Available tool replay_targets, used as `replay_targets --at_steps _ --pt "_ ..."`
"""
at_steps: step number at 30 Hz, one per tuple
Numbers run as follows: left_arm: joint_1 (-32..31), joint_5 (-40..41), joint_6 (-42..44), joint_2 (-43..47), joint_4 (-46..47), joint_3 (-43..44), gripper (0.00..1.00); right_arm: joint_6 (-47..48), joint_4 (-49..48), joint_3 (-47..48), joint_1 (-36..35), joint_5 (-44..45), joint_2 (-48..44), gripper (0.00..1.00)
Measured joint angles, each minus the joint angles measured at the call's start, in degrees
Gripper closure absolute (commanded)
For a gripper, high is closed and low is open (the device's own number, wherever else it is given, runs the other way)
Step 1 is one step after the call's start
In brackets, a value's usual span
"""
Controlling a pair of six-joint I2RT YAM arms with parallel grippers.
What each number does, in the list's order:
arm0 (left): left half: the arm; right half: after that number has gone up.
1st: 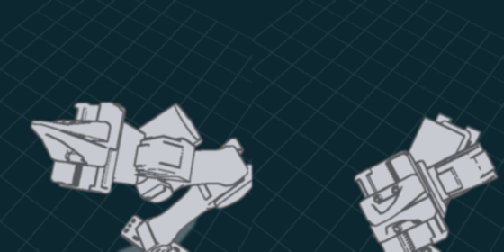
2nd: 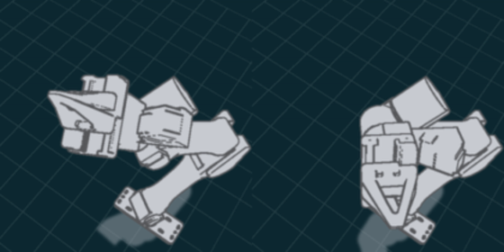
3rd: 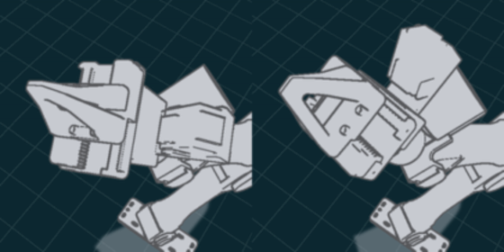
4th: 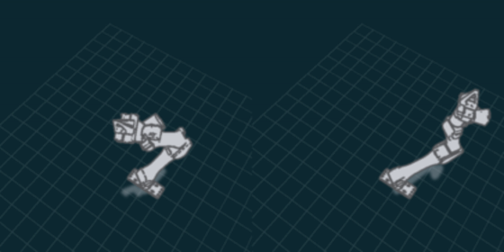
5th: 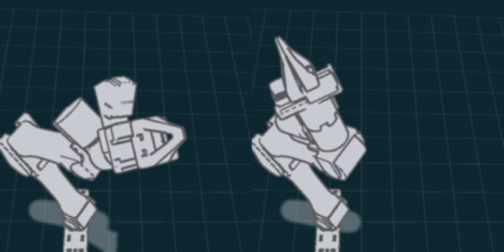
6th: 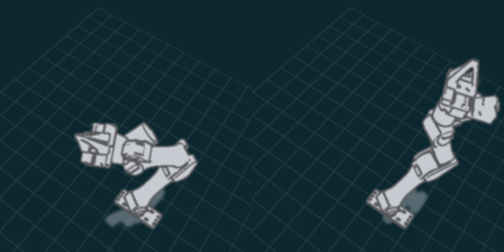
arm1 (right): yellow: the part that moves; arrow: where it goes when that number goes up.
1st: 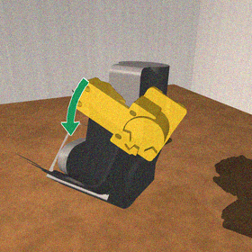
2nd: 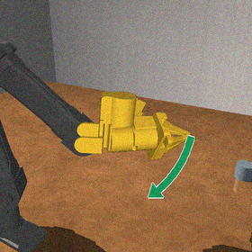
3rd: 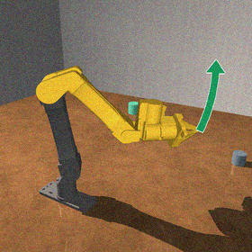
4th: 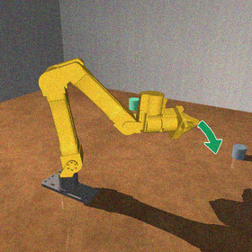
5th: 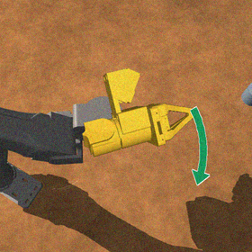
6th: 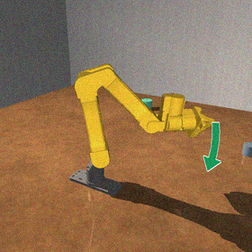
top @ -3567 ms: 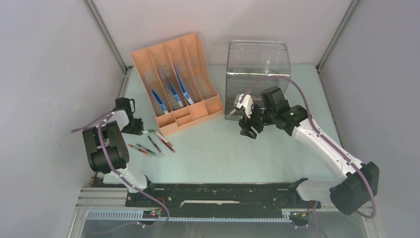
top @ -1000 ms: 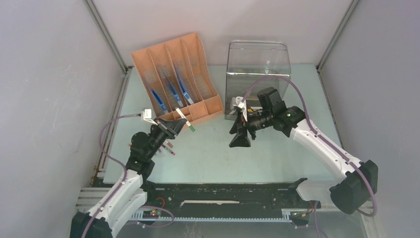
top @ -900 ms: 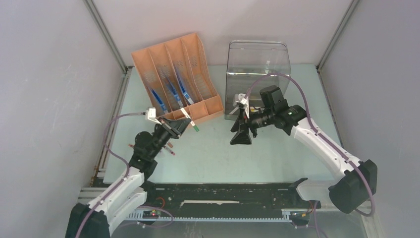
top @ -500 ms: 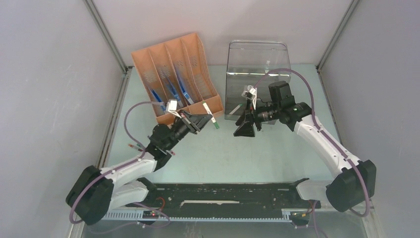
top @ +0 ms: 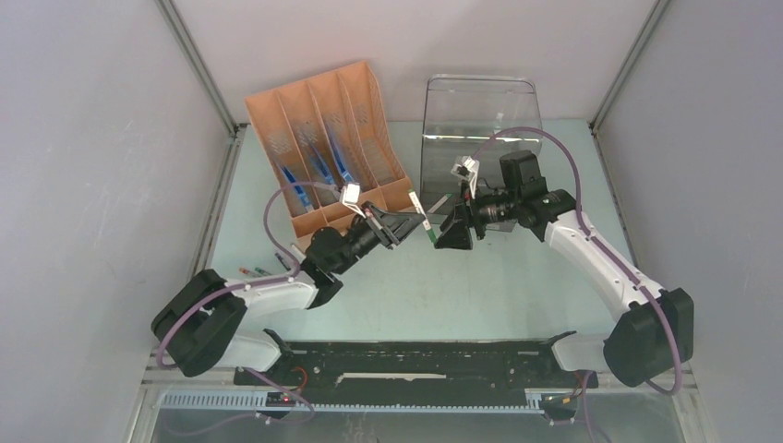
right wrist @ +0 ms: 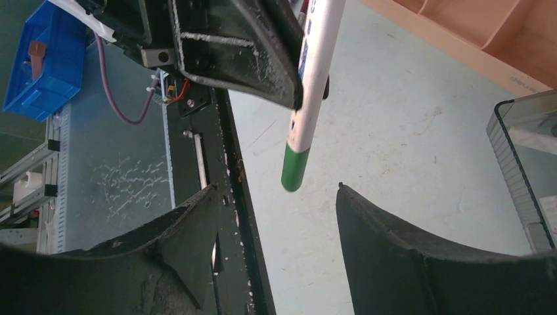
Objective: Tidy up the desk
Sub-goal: Place the stationery in the drawer.
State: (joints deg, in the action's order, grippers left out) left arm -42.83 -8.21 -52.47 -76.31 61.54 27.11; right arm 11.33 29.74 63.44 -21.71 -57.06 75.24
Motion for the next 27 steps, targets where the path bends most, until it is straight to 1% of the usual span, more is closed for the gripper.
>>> replay_targets --at_steps 11,13,18,27 --pt "-2.34 -0.11 -1.14 -4.5 4.52 1.64 1.0 -1.68 -0.5 -0.02 0.31 0.28 1.05 0.3" --pt "-2.67 -0.13 -1.31 -4.9 4.94 1.66 1.0 -1.84 -0.76 -0.02 0.33 0.44 1.05 0.32" --pt "-3.21 -0.59 -1.53 -5.42 5.38 2.32 1.0 -2.6 -1.33 -0.02 0.63 0.72 1.07 0.39" --pt "-4.04 -1.01 -1.49 -6.23 6.45 3.54 1.0 -3.74 -1.92 -0.02 1.4 0.81 1.07 0.59"
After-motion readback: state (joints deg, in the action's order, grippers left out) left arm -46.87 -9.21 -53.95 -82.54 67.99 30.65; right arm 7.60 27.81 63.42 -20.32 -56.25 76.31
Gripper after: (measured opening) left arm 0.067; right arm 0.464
